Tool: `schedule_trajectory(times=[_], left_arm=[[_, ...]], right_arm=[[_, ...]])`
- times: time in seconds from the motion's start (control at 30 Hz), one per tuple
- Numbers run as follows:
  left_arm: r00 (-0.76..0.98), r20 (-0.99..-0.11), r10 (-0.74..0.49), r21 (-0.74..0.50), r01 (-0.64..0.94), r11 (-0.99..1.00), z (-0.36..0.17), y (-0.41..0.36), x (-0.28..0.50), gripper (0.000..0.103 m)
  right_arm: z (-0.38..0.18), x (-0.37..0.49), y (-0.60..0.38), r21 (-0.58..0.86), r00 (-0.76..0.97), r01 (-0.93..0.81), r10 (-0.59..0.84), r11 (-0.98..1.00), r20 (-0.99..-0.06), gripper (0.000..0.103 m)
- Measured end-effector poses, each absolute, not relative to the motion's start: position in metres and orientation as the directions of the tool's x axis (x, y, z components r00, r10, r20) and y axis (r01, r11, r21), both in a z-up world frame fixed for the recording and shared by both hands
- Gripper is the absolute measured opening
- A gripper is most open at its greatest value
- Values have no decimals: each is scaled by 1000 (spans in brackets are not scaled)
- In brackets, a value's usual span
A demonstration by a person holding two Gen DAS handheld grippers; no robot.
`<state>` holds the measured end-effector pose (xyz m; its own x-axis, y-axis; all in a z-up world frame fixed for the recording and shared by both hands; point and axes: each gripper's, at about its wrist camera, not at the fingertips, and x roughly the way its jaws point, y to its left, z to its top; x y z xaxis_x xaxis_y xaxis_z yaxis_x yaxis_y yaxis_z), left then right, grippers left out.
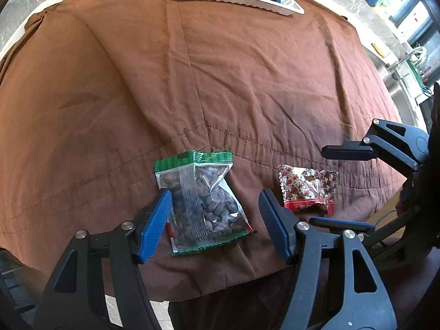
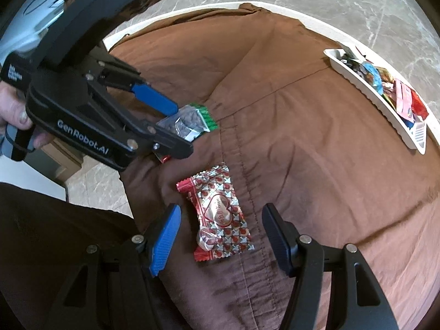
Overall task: Organize snacks
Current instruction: 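Grasp the green-edged clear bag with the left tool while the right tool grasps the red checkered candy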
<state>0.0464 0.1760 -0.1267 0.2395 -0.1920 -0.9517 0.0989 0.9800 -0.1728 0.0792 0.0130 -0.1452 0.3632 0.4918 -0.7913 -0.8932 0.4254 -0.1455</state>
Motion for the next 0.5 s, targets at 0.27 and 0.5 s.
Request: schedule_trajectory(times=[0.27,0.5], left_arm=[[229,-960,-162,-145,88,986,-131,182,48,64],[241,-962,-130,-106,112,988,-134,176,48,64]], right_arm=[[-155,78,18,-164,359,-900,473,405,-805,55],[-156,80,18,-170,361,-901,473,399,-804,42]])
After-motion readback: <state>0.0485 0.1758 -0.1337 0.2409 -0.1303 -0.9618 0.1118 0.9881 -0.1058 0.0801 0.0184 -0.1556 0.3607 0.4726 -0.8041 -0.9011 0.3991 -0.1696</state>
